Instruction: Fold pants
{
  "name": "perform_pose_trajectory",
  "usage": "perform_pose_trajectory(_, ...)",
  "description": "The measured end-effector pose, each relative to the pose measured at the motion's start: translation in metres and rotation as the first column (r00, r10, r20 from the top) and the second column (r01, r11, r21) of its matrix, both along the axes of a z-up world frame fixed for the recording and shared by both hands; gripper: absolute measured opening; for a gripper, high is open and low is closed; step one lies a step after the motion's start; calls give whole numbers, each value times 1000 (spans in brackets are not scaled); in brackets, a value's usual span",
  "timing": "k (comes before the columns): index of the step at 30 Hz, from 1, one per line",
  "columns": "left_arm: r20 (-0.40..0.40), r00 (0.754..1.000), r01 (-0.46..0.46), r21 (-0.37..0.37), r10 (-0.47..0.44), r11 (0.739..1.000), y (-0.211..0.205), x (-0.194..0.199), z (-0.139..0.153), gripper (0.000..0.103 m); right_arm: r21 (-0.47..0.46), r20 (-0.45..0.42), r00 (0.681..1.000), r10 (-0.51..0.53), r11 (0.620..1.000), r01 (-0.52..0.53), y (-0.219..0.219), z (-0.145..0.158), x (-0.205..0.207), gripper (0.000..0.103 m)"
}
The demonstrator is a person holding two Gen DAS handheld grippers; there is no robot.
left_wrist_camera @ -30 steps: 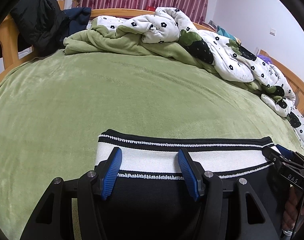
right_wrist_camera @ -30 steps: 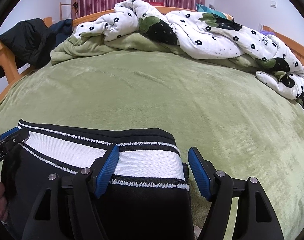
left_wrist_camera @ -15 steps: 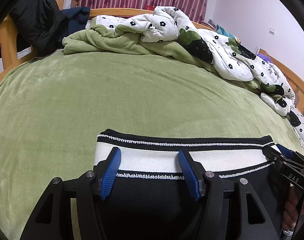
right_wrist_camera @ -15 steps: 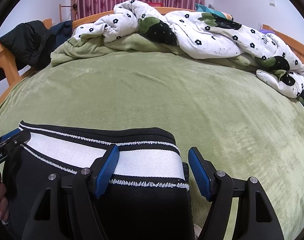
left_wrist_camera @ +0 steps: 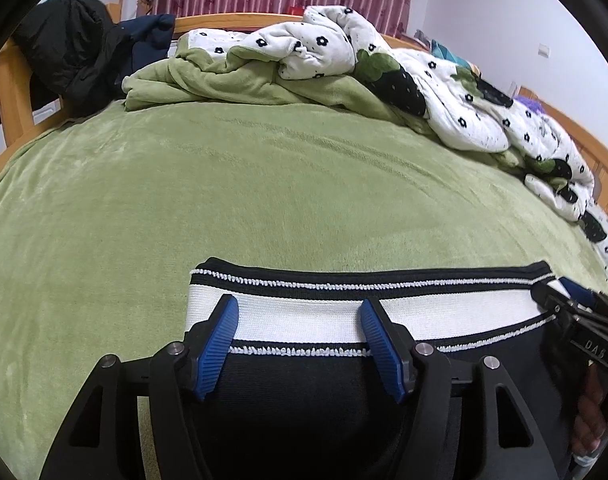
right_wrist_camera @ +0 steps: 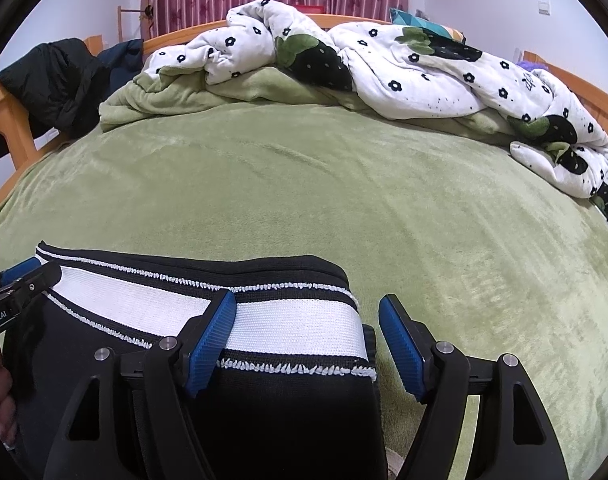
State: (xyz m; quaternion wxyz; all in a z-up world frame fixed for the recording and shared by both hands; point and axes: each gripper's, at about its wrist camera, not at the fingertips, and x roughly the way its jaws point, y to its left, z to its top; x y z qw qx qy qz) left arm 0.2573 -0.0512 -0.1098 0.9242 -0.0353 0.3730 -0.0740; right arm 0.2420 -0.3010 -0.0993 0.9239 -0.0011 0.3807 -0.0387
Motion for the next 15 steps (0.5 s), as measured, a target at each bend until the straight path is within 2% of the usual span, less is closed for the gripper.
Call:
perform_pose_trajectory(5,-65,996,70,64,-66,995,0,-4,11,64,-24,-35,999,-3,1000,2,1,7,2,72)
perform_pose_trajectory(6,-84,993,82,41,-78,996,5,-14,15,64,-48,-31,999,-9,999,7,4,12,-4,72)
perform_pose_trajectory(7,-95,991,93,17,-91,995,7,-21,18,64,-60,-21,1000,-8,998,6,7,17,-13,66)
perform_pose_trajectory(9,-112,983,138,-47,-143,989,16,-51,22,64,-41,-18,1000,26,999,-27,11,23,-34,59)
perform_pose_trajectory(12,-96,975,194,-67,-200,979,24,-97,23,64,-32,-21,997,79,996,-80,15,26,-69,53)
perform_pose_trajectory(15,-95,972,210,-65,-216,975,34,-138,19,64,-1,-25,991,133,991,-133,14,25,-108,48)
